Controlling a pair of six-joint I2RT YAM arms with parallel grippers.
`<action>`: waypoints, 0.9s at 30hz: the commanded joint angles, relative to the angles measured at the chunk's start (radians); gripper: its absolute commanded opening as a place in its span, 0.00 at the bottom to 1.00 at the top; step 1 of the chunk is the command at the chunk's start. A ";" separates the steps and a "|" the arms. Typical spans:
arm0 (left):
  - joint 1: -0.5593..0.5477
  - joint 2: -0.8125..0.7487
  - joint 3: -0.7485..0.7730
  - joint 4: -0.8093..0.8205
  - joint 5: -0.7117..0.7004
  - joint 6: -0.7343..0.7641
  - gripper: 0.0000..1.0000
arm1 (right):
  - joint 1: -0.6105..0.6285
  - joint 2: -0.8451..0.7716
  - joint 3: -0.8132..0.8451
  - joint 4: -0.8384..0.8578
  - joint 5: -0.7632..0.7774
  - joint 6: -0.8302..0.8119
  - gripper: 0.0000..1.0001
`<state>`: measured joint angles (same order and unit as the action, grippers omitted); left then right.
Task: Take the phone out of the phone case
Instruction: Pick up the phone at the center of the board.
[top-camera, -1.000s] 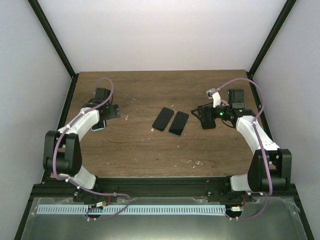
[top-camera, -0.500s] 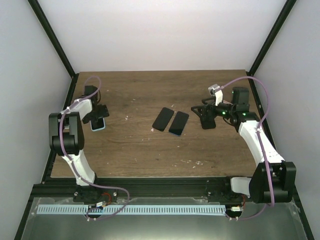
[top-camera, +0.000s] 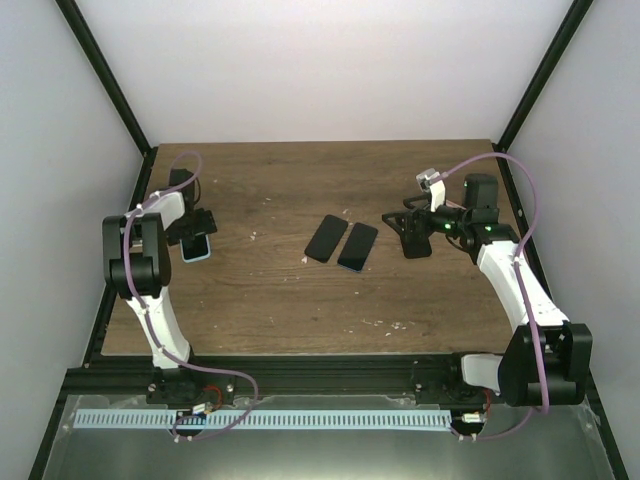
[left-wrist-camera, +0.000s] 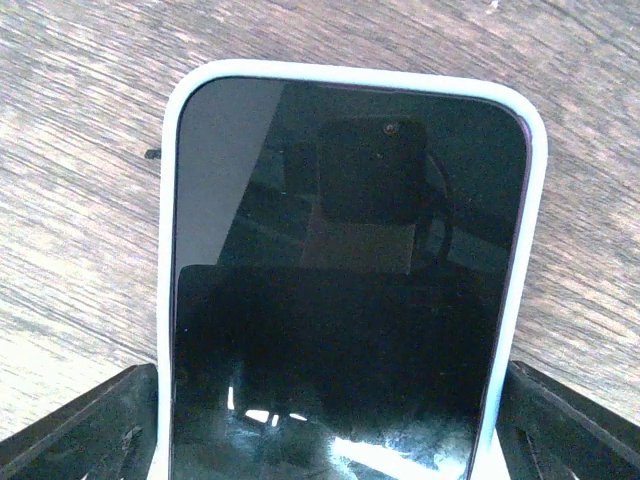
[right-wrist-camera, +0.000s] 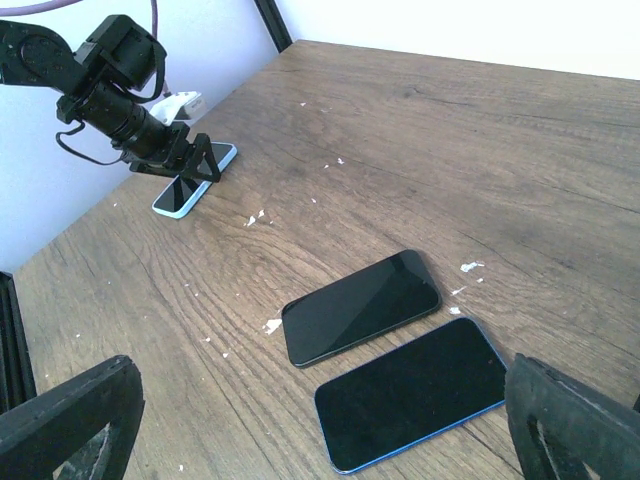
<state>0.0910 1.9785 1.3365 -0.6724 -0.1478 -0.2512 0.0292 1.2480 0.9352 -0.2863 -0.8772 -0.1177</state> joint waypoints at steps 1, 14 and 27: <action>0.018 0.044 0.015 -0.022 0.030 0.025 0.90 | -0.003 0.002 0.004 0.010 -0.001 -0.008 0.99; 0.011 -0.041 -0.038 -0.009 0.084 0.021 0.62 | -0.003 0.023 0.007 0.006 0.020 -0.011 0.98; -0.386 -0.600 -0.255 0.160 0.200 -0.121 0.55 | -0.001 0.092 0.015 -0.003 0.020 -0.013 0.93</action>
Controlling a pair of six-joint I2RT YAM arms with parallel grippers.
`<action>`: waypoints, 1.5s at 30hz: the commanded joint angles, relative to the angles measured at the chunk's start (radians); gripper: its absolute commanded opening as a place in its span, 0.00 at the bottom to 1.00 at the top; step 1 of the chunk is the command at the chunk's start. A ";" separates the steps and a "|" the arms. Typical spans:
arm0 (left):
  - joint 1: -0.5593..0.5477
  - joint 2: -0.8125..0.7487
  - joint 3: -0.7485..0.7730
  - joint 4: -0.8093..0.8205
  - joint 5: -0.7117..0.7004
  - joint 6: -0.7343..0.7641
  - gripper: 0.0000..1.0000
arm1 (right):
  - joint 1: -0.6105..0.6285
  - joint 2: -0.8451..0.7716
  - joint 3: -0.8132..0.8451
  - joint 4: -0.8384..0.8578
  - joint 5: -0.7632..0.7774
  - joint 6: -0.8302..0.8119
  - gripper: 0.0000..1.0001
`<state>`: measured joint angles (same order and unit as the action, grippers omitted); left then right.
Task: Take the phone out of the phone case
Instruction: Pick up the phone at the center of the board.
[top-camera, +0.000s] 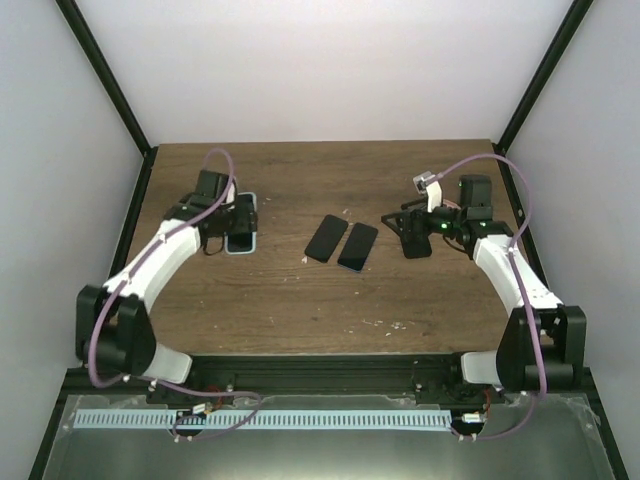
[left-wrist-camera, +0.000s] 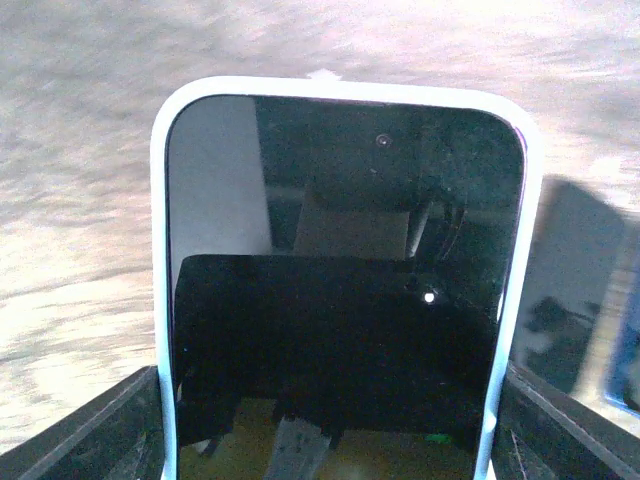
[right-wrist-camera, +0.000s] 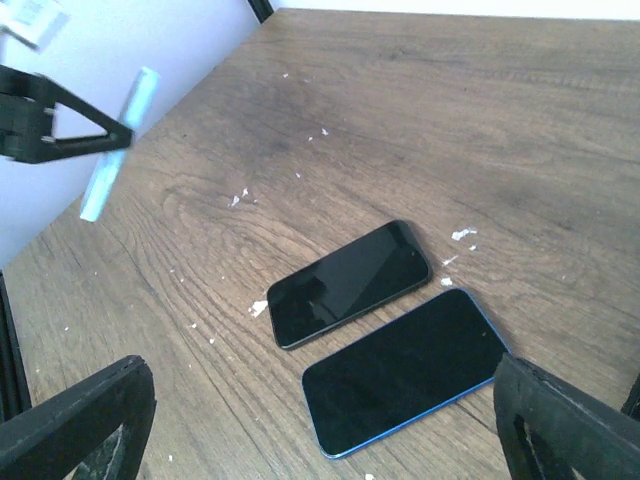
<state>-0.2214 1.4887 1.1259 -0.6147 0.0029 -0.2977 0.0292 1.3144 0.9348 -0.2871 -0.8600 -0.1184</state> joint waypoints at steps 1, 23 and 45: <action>-0.099 -0.150 -0.058 0.128 0.048 -0.090 0.54 | -0.001 0.026 0.013 0.003 -0.001 -0.008 0.93; -0.505 -0.378 -0.373 0.730 -0.306 -0.540 0.51 | 0.534 0.218 0.295 -0.092 0.244 0.027 0.66; -0.577 -0.418 -0.420 0.789 -0.464 -0.522 0.50 | 0.645 0.260 0.358 -0.076 0.012 0.086 0.47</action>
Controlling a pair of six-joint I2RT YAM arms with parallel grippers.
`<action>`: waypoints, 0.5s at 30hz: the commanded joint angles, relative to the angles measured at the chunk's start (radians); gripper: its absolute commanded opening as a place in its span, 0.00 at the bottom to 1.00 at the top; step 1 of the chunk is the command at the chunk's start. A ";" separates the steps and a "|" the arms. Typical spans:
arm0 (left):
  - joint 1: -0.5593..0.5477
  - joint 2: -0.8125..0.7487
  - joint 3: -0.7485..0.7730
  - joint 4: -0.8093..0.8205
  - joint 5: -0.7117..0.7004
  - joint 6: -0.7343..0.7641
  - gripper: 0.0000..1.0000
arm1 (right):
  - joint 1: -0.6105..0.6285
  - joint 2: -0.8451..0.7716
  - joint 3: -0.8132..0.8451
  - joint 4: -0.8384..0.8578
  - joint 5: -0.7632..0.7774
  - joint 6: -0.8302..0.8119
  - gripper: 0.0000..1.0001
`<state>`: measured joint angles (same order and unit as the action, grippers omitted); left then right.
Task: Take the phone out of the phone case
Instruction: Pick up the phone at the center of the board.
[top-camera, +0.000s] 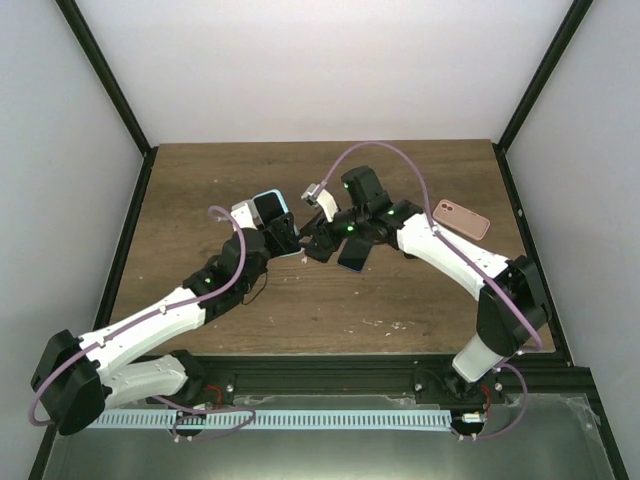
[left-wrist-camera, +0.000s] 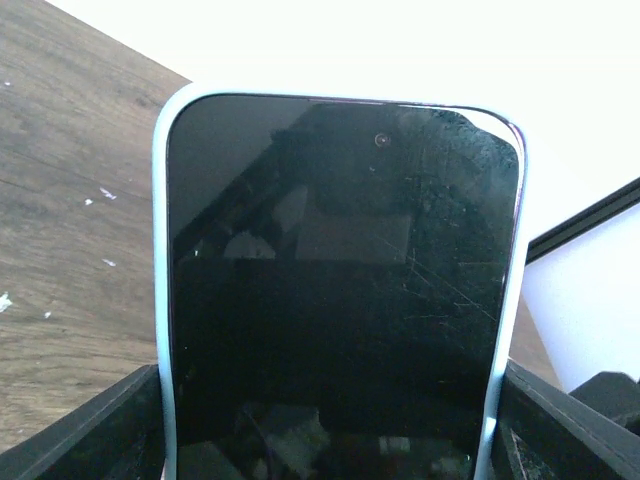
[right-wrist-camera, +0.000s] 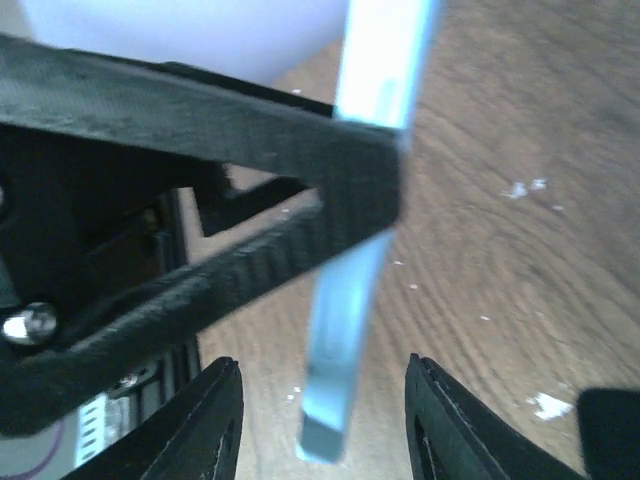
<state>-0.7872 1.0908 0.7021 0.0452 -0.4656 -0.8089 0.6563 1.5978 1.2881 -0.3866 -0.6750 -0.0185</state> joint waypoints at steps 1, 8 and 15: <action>-0.011 -0.018 0.004 0.130 0.005 -0.011 0.50 | 0.022 -0.018 0.009 0.015 -0.146 -0.008 0.47; -0.012 -0.019 0.011 0.129 0.005 -0.003 0.50 | 0.023 -0.005 0.007 0.027 -0.057 0.033 0.36; -0.014 -0.023 0.020 0.115 -0.004 0.001 0.52 | 0.024 0.023 0.026 0.030 -0.055 0.075 0.16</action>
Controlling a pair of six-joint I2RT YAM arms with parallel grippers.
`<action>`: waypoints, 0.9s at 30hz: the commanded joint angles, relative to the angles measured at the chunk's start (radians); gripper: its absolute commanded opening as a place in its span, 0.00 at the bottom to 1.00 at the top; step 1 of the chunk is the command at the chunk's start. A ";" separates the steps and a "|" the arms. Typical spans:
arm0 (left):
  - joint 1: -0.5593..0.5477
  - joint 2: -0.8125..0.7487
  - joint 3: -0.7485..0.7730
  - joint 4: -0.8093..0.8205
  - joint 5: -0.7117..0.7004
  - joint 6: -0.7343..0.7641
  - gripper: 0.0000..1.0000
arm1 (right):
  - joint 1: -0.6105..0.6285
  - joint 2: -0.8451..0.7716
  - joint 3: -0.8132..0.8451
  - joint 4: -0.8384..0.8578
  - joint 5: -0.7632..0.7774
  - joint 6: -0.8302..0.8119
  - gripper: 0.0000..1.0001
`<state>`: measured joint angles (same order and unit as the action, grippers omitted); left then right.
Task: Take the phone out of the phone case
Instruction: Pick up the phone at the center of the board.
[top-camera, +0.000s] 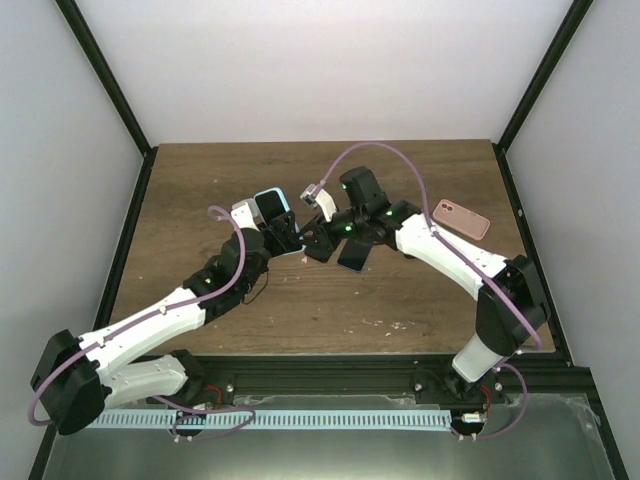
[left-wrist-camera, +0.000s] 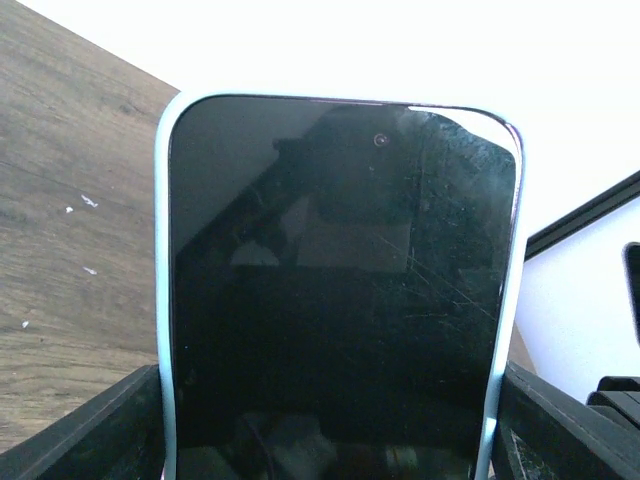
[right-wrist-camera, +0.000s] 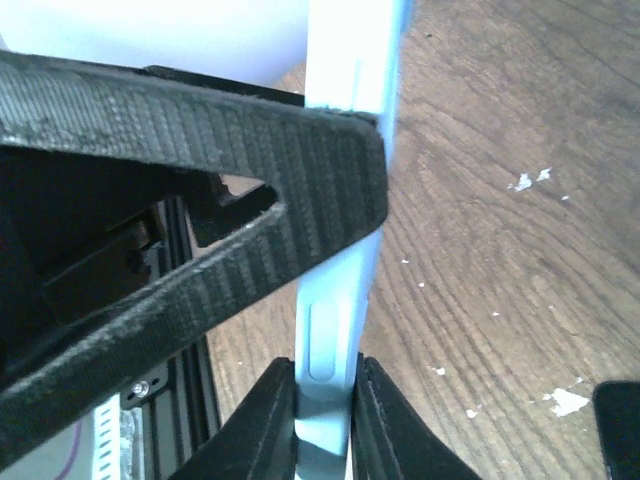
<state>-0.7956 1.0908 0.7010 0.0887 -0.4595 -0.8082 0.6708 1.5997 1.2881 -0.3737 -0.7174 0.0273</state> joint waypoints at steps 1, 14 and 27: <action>-0.006 -0.023 0.022 0.069 -0.011 -0.002 0.53 | 0.009 0.026 0.028 0.017 -0.019 0.034 0.12; 0.000 -0.032 0.079 -0.075 -0.066 0.156 1.00 | -0.059 0.005 0.017 0.013 -0.029 0.051 0.01; 0.387 -0.186 -0.216 0.218 0.658 0.200 0.90 | -0.179 -0.180 -0.127 -0.096 -0.092 -0.117 0.01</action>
<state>-0.4892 0.8906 0.5682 0.1699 -0.0826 -0.5858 0.4927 1.5330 1.1854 -0.4568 -0.7471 -0.0124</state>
